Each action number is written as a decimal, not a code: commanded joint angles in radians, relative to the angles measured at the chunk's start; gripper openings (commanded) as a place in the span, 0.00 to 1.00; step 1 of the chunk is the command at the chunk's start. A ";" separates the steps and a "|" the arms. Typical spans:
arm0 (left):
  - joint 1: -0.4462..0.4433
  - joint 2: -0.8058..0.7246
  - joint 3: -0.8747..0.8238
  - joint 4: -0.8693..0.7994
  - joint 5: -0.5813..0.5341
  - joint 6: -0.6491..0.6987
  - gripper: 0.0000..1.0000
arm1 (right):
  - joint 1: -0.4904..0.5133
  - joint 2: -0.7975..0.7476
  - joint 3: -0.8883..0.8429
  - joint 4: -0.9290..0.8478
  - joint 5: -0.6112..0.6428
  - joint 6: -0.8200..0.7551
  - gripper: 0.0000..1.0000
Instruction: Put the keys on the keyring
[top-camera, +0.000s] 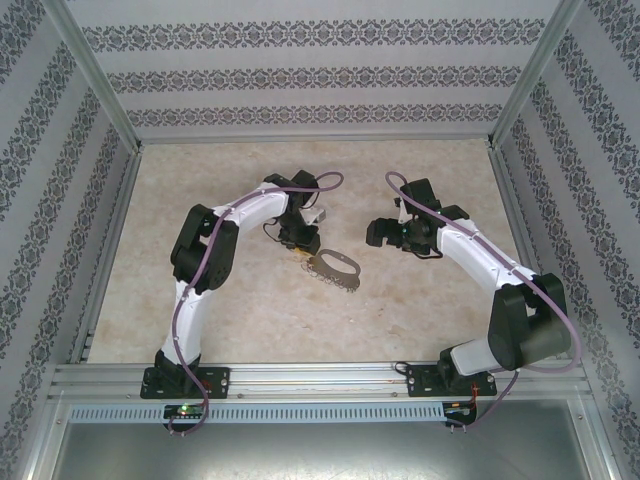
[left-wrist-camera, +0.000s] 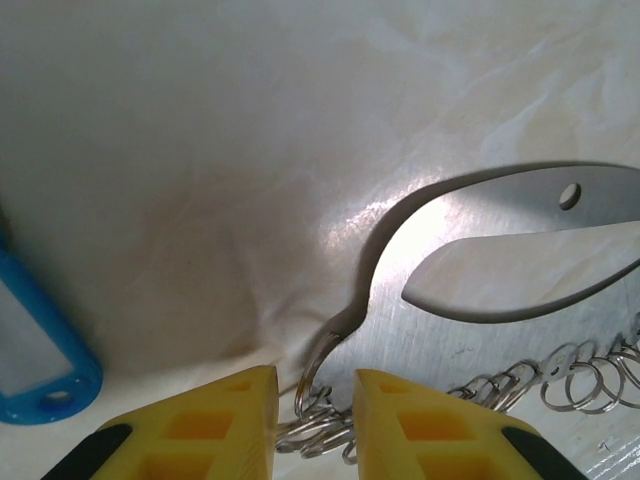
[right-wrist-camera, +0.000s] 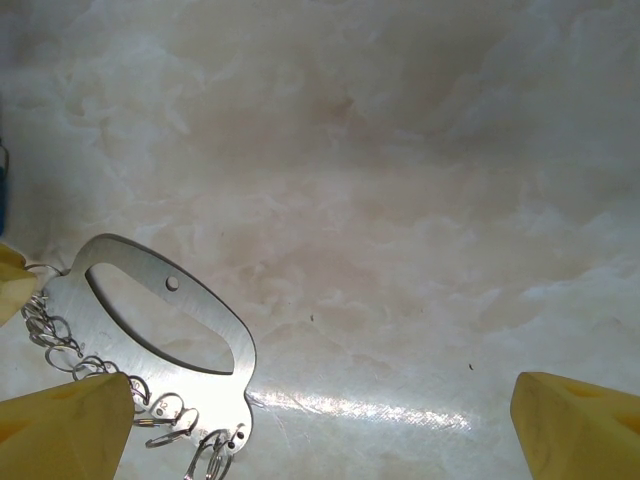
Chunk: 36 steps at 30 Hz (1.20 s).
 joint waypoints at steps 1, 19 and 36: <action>-0.014 0.016 -0.014 0.018 0.023 -0.010 0.26 | 0.005 -0.001 0.018 -0.004 -0.011 -0.005 0.97; -0.013 -0.029 -0.078 0.050 0.060 -0.018 0.04 | 0.007 -0.009 0.019 0.004 -0.007 -0.002 0.97; -0.011 -0.410 -0.132 0.173 0.382 0.262 0.00 | -0.043 -0.151 0.095 0.145 -0.388 -0.059 0.91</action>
